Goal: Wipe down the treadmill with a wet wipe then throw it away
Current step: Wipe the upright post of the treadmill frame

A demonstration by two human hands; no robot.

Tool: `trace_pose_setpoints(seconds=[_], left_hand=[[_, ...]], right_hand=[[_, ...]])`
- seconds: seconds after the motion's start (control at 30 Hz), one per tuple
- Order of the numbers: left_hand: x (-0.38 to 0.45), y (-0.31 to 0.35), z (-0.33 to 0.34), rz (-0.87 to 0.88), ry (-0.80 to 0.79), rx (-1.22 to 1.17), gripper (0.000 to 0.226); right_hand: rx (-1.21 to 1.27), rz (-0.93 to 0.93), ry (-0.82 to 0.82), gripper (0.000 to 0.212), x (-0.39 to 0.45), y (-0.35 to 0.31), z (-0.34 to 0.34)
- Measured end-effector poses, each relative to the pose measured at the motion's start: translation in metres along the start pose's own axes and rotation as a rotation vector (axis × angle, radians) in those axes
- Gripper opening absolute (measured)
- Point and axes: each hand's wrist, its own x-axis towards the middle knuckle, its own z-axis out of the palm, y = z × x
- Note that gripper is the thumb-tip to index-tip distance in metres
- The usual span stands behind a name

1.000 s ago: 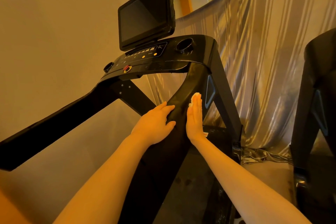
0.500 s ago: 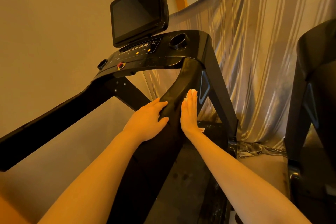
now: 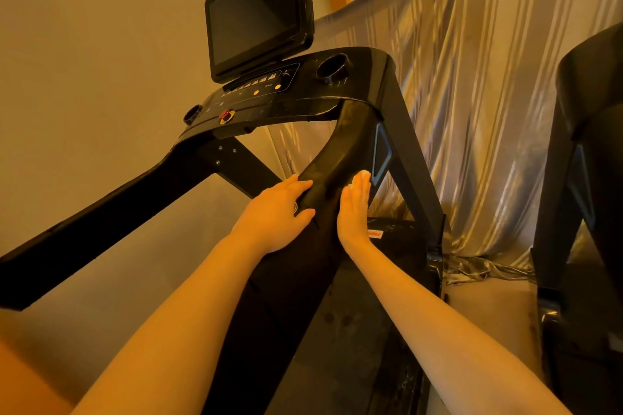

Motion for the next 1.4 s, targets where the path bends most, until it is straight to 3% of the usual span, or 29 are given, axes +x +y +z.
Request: trace_pose_setpoints(seconds=[0.1,0.2,0.43,0.57,0.73,0.87,1.1,1.23,1.4], left_hand=[[0.002,0.0,0.001,-0.003,0.005,0.002,0.059],[0.003,0.0,0.002,-0.007,0.005,0.003,0.059],[0.0,0.001,0.001,0.001,0.004,0.01,0.058],[0.001,0.001,0.0,0.0,0.008,-0.004,0.058],[0.003,-0.001,0.001,-0.002,0.001,-0.017,0.059],[0.001,0.0,0.001,0.015,-0.007,0.015,0.059],[-0.016,-0.007,-0.011,-0.016,-0.143,-0.01,0.063],[-0.042,-0.011,-0.015,-0.017,-0.135,0.032,0.061],[-0.07,-0.018,-0.012,-0.025,-0.106,0.019,0.06]], right_hand=[[0.037,-0.147,-0.004,0.058,-0.008,-0.009,0.006],[0.053,-0.172,0.004,0.061,-0.01,-0.003,0.007],[0.064,0.058,0.007,0.055,-0.011,0.016,0.0],[0.051,0.077,0.0,0.057,-0.009,0.009,0.001],[0.027,-0.185,-0.015,0.062,-0.01,-0.014,0.007],[-0.093,-0.269,-0.052,0.067,-0.002,-0.021,0.0],[-0.35,-0.473,-0.258,0.06,0.015,-0.037,-0.025],[-0.314,-0.578,-0.266,0.058,-0.009,-0.056,-0.012],[-0.207,-0.653,-0.225,0.072,-0.042,-0.057,0.003]])
